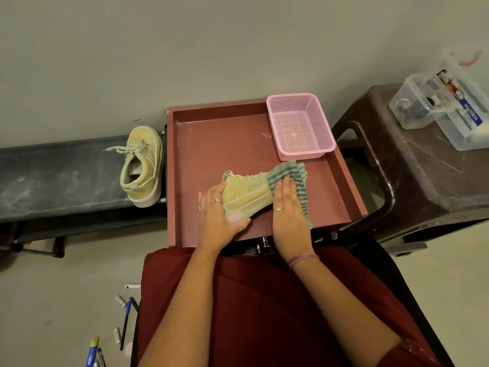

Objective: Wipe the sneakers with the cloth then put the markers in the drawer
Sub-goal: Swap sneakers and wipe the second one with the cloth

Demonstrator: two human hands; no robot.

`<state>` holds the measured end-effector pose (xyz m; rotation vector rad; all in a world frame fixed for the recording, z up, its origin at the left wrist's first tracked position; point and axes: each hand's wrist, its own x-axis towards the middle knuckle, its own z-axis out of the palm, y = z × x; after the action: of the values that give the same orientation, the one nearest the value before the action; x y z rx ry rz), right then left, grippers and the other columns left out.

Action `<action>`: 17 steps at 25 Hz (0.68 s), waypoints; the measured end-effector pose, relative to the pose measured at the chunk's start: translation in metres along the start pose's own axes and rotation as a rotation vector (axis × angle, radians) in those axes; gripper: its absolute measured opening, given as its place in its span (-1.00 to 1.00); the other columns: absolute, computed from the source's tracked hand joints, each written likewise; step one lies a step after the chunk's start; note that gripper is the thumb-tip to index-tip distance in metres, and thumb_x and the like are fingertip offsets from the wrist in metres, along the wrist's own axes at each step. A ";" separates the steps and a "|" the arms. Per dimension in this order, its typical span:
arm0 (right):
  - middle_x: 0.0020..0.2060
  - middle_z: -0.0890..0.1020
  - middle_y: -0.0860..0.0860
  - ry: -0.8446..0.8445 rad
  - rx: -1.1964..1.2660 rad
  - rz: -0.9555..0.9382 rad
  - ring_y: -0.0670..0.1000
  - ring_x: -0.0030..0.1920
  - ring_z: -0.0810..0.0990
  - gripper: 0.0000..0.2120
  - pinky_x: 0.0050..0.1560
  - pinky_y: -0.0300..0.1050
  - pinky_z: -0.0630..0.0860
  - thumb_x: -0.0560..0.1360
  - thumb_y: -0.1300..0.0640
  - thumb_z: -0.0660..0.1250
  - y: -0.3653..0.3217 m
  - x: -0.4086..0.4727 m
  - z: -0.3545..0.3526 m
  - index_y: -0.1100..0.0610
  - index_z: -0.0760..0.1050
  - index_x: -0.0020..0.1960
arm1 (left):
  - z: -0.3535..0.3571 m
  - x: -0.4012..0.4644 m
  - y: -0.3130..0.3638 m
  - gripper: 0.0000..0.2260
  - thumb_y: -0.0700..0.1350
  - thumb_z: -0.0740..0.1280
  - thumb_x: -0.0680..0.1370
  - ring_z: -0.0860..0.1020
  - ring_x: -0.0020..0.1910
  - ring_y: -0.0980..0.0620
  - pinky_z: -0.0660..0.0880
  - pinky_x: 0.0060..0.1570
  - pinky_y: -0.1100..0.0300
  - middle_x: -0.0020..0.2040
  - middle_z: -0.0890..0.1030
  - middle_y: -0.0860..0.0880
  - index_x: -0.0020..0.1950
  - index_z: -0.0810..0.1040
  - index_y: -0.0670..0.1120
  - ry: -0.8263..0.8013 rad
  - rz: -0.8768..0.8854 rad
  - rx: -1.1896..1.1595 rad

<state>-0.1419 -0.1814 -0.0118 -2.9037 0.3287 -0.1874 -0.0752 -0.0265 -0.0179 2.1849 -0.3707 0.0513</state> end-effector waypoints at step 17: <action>0.42 0.33 0.23 -0.007 -0.049 -0.187 0.21 0.41 0.34 -0.44 0.31 0.13 0.41 0.43 0.35 0.10 -0.012 -0.007 -0.006 0.32 0.25 0.44 | 0.005 -0.005 0.001 -0.13 0.03 0.59 0.16 0.27 0.30 0.09 -0.15 0.45 0.12 0.29 0.42 -0.05 0.38 0.35 -0.16 0.032 0.006 -0.016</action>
<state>-0.1476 -0.1696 -0.0042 -2.9812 0.0610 -0.2013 -0.0802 -0.0298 -0.0213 2.1642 -0.3582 0.0863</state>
